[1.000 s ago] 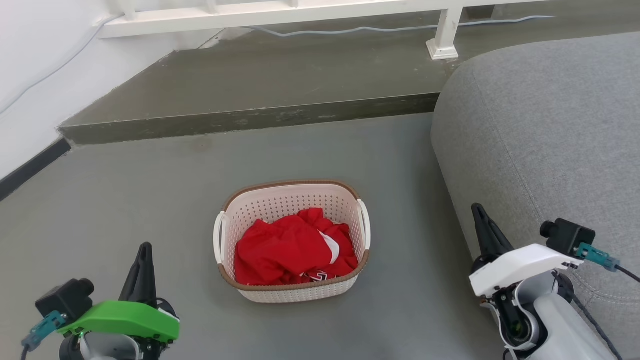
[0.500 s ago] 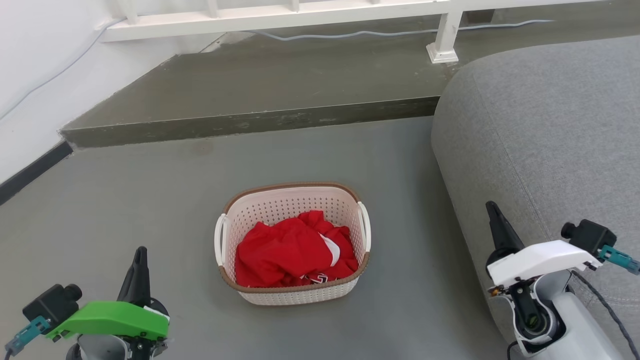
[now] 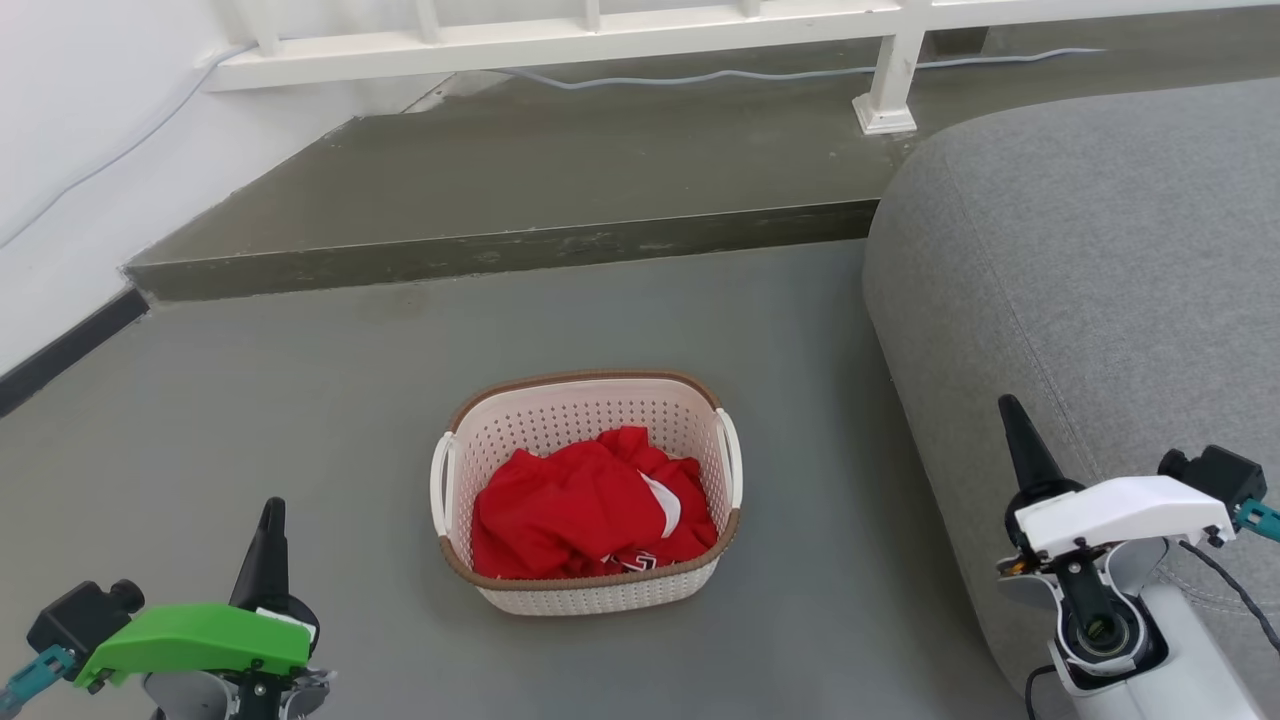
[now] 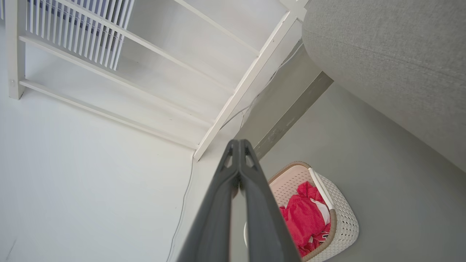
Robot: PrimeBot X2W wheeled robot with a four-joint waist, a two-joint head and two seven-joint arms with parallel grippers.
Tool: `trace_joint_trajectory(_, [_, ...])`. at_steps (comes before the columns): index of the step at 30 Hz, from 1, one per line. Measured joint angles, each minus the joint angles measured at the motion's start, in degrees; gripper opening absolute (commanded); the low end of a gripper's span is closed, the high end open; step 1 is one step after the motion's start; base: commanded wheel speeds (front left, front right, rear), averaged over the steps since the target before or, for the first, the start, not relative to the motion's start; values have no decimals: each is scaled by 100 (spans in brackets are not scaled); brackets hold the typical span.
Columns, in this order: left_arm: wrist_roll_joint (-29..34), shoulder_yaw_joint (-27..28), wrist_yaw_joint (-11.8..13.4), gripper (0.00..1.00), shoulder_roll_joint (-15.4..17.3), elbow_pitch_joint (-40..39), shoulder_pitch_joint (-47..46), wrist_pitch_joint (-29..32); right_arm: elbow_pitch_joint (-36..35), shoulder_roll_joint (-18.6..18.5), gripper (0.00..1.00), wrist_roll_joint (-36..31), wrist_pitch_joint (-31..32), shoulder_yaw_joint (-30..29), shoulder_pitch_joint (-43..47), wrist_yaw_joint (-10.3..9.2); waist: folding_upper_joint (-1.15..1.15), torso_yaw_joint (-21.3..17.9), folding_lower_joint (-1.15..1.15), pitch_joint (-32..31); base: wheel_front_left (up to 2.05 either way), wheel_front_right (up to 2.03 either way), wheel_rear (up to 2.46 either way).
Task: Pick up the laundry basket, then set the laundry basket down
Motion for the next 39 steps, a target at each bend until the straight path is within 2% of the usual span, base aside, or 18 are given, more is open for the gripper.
trace_joint_trajectory(39, [-2727,411,-109,0,-38,137,-121,784,-170,194,0,2657,755,-1189,115,320,0,15,0,-152,0,0,0])
